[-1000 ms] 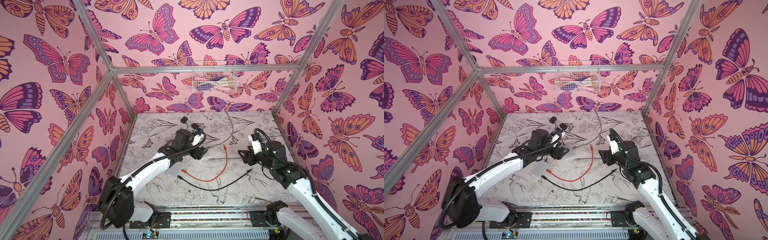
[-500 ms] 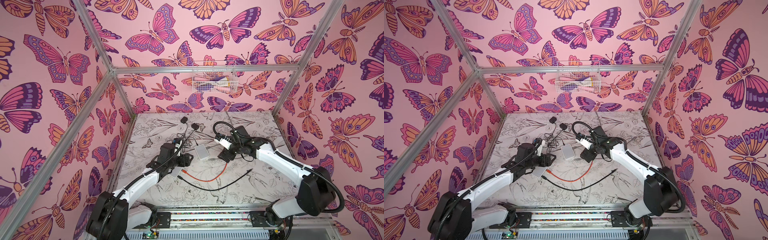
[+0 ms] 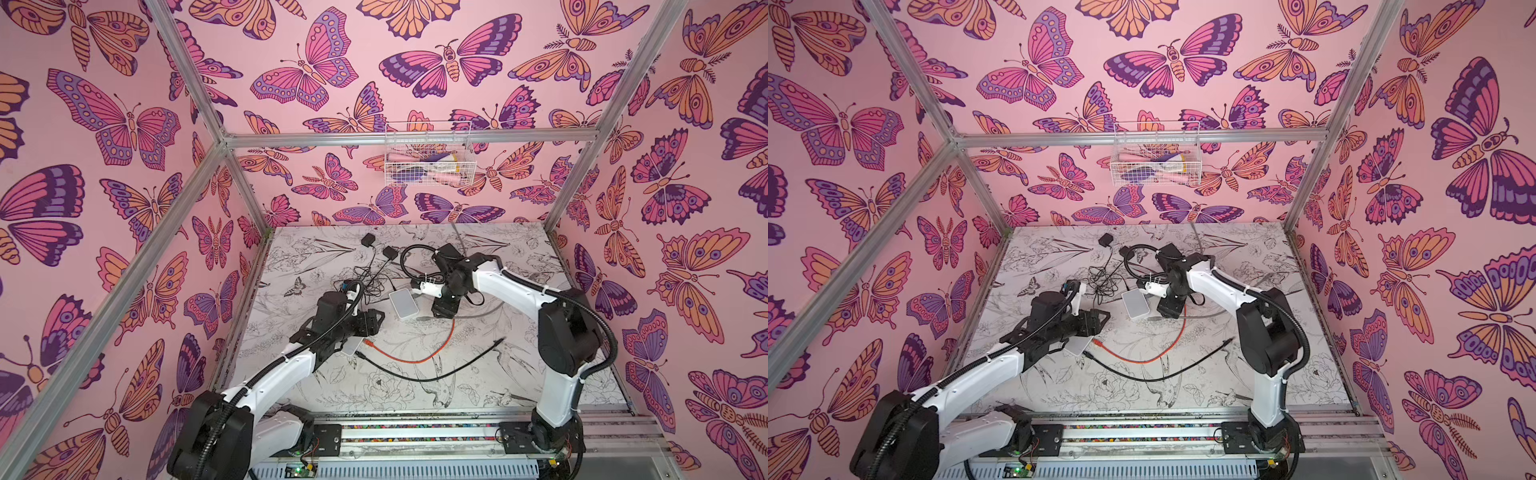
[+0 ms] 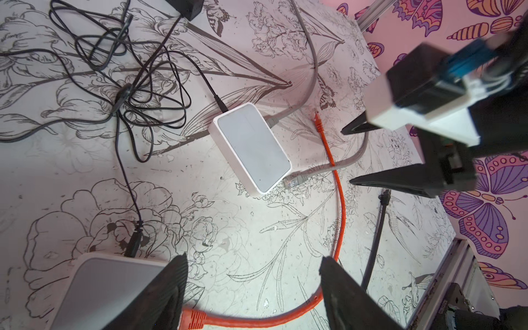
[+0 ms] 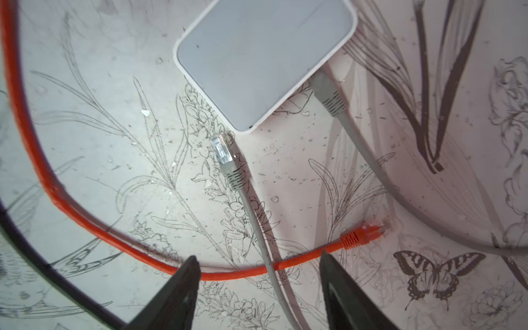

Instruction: Insert the plug into the switch port

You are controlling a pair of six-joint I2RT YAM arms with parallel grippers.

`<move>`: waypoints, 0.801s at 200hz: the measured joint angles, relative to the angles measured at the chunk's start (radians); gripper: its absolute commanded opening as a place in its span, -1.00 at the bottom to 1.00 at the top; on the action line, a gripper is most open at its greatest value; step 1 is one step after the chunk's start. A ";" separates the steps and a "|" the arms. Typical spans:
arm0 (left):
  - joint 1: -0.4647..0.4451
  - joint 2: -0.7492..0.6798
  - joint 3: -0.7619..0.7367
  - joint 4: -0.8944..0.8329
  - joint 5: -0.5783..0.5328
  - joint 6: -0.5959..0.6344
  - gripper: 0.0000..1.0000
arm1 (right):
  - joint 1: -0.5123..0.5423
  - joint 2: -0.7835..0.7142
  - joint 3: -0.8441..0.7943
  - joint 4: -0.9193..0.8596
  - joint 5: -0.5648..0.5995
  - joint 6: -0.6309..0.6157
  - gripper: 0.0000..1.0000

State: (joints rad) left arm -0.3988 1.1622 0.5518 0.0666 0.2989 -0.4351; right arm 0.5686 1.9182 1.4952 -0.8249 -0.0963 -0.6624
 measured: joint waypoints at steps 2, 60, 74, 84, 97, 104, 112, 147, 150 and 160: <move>0.001 0.002 0.000 0.001 0.000 -0.001 0.51 | 0.002 0.006 0.003 -0.003 0.003 -0.002 0.23; 0.013 0.041 0.000 0.031 0.020 -0.020 0.50 | 0.037 0.104 0.042 -0.031 0.063 -0.047 -0.06; 0.014 0.041 0.000 0.038 0.021 -0.019 0.50 | 0.042 0.123 0.045 -0.031 0.071 -0.049 -0.11; 0.014 0.041 0.000 0.039 0.023 -0.019 0.50 | 0.043 0.135 0.046 -0.030 0.078 -0.050 -0.17; 0.016 0.041 0.000 0.039 0.023 -0.019 0.50 | 0.043 0.152 0.047 -0.028 0.084 -0.050 -0.21; 0.018 0.041 0.000 0.039 0.023 -0.019 0.51 | 0.043 0.161 0.048 -0.028 0.089 -0.051 -0.23; 0.019 0.042 0.000 0.039 0.023 -0.019 0.50 | 0.043 0.171 0.048 -0.028 0.092 -0.052 -0.27; 0.021 0.071 0.001 0.047 0.024 -0.020 0.50 | 0.043 0.182 0.053 -0.017 0.102 -0.051 -0.66; 0.021 0.073 0.001 0.047 0.024 -0.020 0.50 | 0.043 0.183 0.053 -0.016 0.104 -0.045 -0.70; 0.023 0.085 0.002 0.047 0.024 -0.020 0.50 | 0.042 0.184 0.054 -0.007 0.111 -0.045 -0.84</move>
State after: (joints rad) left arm -0.3756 1.2476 0.5541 0.1131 0.3229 -0.4553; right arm 0.6109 2.1021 1.5490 -0.8318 0.0143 -0.7074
